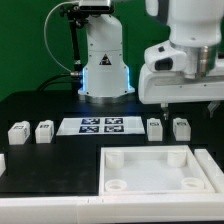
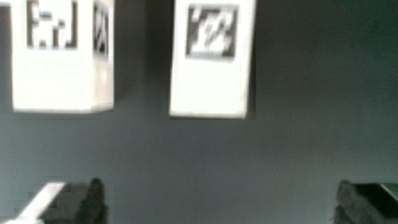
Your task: Assemble one leg
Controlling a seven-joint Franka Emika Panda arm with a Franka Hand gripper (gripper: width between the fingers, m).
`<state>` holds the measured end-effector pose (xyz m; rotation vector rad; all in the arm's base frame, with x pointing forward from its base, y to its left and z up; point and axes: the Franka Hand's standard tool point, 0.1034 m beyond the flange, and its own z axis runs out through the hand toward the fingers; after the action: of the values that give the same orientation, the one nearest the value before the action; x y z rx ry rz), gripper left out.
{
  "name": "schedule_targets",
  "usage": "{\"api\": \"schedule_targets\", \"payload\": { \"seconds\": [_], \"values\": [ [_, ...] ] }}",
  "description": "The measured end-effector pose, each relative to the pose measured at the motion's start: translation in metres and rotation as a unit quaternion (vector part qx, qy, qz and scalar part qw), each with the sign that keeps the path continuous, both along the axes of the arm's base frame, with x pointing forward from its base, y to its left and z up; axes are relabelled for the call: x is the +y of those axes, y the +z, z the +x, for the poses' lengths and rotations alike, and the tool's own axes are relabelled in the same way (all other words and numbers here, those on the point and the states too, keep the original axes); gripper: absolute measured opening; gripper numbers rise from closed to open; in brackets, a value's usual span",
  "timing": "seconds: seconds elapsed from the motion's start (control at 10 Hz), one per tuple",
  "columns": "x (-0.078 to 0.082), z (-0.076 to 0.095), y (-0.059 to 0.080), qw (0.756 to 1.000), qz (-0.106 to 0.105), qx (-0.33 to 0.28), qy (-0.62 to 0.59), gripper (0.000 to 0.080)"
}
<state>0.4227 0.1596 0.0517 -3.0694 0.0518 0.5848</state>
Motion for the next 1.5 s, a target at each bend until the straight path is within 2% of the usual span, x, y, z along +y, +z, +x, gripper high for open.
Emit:
{"api": "schedule_targets", "payload": {
  "seconds": [0.2, 0.3, 0.4, 0.5, 0.7, 1.0, 1.2, 1.3, 1.5],
  "values": [
    [-0.004, -0.005, -0.007, 0.993, -0.009, 0.116, -0.011, 0.0649],
    [-0.005, -0.005, -0.011, 0.989, -0.01, 0.145, -0.012, 0.0649],
    [-0.008, -0.01, -0.01, 0.981, -0.013, 0.195, -0.008, 0.0649],
    [-0.007, -0.003, -0.014, 0.981, -0.012, 0.194, -0.009, 0.0649],
    [-0.006, -0.004, -0.015, 0.981, -0.012, 0.193, -0.009, 0.0649],
    [0.006, -0.023, -0.023, 0.976, -0.027, 0.212, -0.037, 0.0649],
    [0.01, -0.034, -0.035, 0.973, -0.029, 0.226, -0.049, 0.0649],
    [0.008, -0.035, -0.04, 0.972, -0.029, 0.227, -0.053, 0.0649],
    [0.009, -0.035, -0.043, 0.973, -0.03, 0.224, -0.05, 0.0649]
  ]
}}
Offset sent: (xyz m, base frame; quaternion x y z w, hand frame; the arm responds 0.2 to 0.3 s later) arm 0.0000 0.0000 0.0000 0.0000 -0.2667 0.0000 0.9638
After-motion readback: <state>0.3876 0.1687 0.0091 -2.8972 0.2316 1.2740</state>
